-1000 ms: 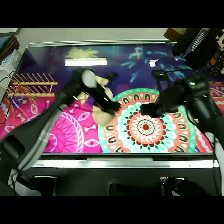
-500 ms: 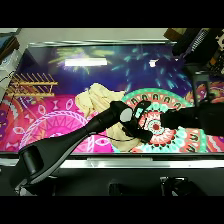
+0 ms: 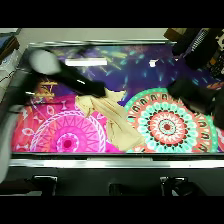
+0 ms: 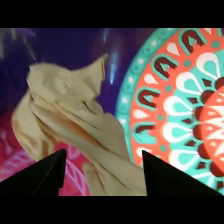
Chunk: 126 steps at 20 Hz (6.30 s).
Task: Fold the clothes and pants, and hang the long-sleeved shirts on hangers.
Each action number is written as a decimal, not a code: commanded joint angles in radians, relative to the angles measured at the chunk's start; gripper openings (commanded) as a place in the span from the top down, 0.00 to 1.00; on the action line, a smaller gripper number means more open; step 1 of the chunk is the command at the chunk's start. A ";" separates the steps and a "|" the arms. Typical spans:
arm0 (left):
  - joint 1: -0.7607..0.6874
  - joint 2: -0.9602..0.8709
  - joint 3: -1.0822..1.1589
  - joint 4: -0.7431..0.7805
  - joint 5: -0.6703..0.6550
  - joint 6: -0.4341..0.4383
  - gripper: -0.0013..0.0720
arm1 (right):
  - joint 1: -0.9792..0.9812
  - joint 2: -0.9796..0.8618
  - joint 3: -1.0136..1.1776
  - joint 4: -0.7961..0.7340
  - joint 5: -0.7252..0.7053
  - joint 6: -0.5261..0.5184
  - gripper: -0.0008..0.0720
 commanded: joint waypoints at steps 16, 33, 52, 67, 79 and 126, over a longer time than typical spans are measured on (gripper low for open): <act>0.583 0.522 -0.808 -0.150 0.103 0.150 0.13 | -0.644 -0.374 -0.661 0.845 -0.094 -1.209 0.22; 0.583 0.507 -0.966 -0.197 0.247 0.142 0.13 | -0.355 -0.507 -0.829 0.979 0.205 -1.255 0.25; 0.390 -0.136 -0.866 -0.739 0.687 0.549 0.15 | -0.335 -0.226 -0.816 0.975 0.008 -1.080 0.94; 0.712 0.457 -0.342 -0.701 0.589 0.526 0.97 | -0.335 -0.045 0.191 0.746 0.035 -0.991 0.94; 0.914 0.763 -0.282 -0.389 0.484 0.257 0.97 | -0.335 -0.106 0.693 0.577 -0.234 -0.606 0.94; 0.884 0.347 -0.924 -0.300 0.212 0.320 0.14 | -0.837 -0.501 -0.722 0.784 0.023 -1.230 0.23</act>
